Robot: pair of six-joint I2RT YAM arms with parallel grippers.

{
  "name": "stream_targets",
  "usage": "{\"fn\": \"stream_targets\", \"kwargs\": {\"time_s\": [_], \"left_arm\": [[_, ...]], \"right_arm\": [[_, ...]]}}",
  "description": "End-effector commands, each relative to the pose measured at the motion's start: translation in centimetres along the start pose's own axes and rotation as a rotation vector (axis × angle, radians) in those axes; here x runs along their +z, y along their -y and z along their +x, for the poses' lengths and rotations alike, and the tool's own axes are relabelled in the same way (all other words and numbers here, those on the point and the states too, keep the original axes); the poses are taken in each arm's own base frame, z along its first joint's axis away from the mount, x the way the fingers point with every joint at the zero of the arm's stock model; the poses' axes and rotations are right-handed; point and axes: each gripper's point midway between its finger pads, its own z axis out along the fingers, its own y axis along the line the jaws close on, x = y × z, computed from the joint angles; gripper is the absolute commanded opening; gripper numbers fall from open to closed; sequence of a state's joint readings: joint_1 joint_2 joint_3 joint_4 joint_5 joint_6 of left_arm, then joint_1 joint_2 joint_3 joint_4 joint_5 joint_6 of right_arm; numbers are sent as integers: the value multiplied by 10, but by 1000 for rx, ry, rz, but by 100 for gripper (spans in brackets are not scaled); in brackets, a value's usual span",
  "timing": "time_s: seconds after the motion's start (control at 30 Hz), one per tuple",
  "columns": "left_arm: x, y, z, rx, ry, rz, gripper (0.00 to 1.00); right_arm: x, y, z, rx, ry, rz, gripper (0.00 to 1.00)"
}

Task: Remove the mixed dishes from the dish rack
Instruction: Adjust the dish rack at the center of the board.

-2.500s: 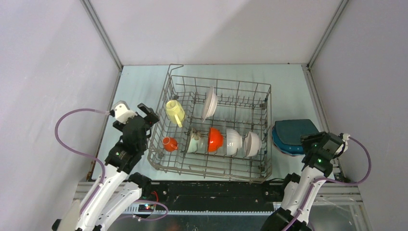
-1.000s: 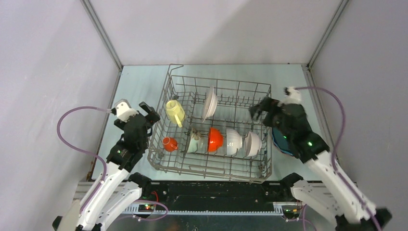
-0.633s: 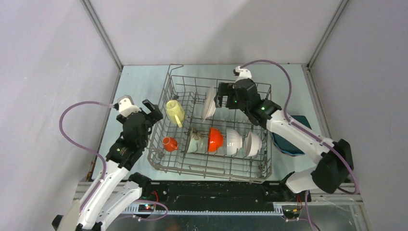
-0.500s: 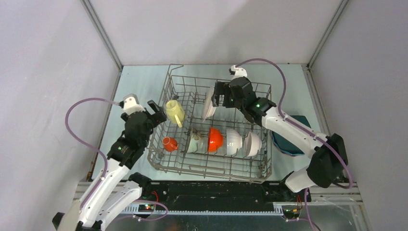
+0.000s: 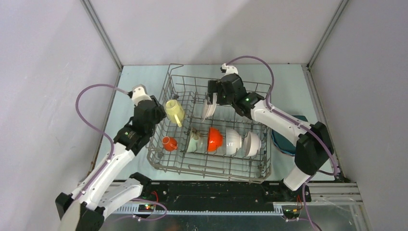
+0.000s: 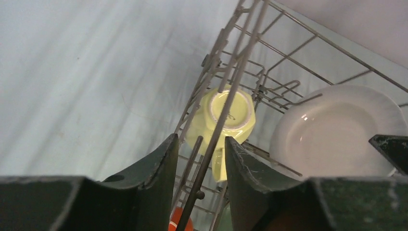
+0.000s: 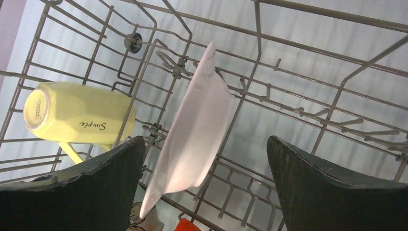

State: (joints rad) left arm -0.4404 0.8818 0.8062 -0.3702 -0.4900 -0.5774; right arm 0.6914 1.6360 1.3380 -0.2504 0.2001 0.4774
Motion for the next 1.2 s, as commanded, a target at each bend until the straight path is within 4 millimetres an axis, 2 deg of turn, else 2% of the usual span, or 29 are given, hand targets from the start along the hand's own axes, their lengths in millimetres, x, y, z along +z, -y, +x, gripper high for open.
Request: {"fn": "stream_targets", "kwargs": {"time_s": [0.0, 0.23, 0.3, 0.37, 0.4, 0.5, 0.73, 0.87, 1.0, 1.17], "left_arm": [[6, -38, 13, 55, -49, -227, 32], [-2, -68, -1, 40, -6, -453, 3], [-8, -78, -6, 20, 19, -511, 0], [-15, -87, -11, -7, 54, -564, 0], [-19, -92, -16, -38, 87, -587, 0], [-31, -103, -19, -67, 123, -625, 0], [-47, -112, -29, -144, 198, -600, 0], [-50, -112, -29, -168, 218, -574, 0], [-48, -111, -28, -167, 212, -564, 0], [-48, -109, -28, -166, 204, -558, 0]], "right_arm": [[10, -18, -27, 2, 56, -50, 99], [33, -33, -33, 19, 37, -65, 100], [38, -36, -34, 28, 38, -61, 99], [46, -36, -31, 37, 26, -40, 100], [46, -38, -36, 42, 33, -39, 99], [51, -41, -29, 32, 13, -2, 100], [57, -58, -25, 23, 5, -30, 99], [65, -77, -15, 14, -28, -95, 100], [68, -105, -5, -24, -44, -185, 94], [77, -121, 0, -44, -39, -189, 82]]}}
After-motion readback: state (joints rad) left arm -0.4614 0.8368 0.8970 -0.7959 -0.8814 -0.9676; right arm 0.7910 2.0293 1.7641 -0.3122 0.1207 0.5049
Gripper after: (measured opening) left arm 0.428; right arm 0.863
